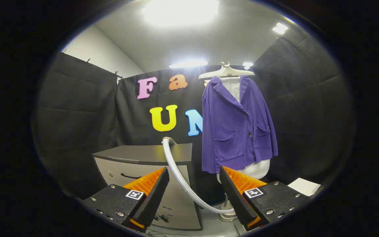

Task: Iron the clothes twice with a garment steamer, once on the left side and once on the right side.

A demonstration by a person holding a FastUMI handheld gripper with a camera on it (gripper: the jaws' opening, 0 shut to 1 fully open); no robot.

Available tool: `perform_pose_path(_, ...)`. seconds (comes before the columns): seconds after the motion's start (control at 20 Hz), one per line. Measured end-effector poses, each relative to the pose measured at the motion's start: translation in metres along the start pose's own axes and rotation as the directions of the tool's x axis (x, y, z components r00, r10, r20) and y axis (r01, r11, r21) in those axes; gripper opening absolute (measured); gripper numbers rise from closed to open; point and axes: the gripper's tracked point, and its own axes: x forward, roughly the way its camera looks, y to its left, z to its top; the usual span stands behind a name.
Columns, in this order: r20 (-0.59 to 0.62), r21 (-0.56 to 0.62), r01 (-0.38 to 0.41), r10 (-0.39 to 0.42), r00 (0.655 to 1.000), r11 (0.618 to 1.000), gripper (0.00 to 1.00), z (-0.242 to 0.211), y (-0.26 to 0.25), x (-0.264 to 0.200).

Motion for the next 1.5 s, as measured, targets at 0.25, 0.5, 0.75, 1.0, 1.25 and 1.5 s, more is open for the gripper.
perform_pose_path(0.25, -0.008, -0.011, -0.011, 0.01, 1.0, 1.0, 0.95, -0.002, 0.011, 0.002)
perform_pose_path(0.5, -0.014, -0.015, -0.007, 0.007, 1.0, 1.0, 0.95, -0.003, 0.015, 0.002)
perform_pose_path(0.75, -0.005, -0.004, -0.001, 0.0, 1.0, 1.0, 0.95, -0.001, 0.015, -0.003)
perform_pose_path(1.0, -0.008, -0.013, 0.003, -0.003, 1.0, 1.0, 0.95, -0.004, 0.018, -0.007)
perform_pose_path(1.25, -0.007, -0.005, 0.008, -0.008, 1.0, 1.0, 0.95, -0.002, 0.023, -0.007)
perform_pose_path(1.5, 0.002, -0.006, 0.004, -0.004, 1.0, 1.0, 0.95, 0.006, 0.033, -0.007)
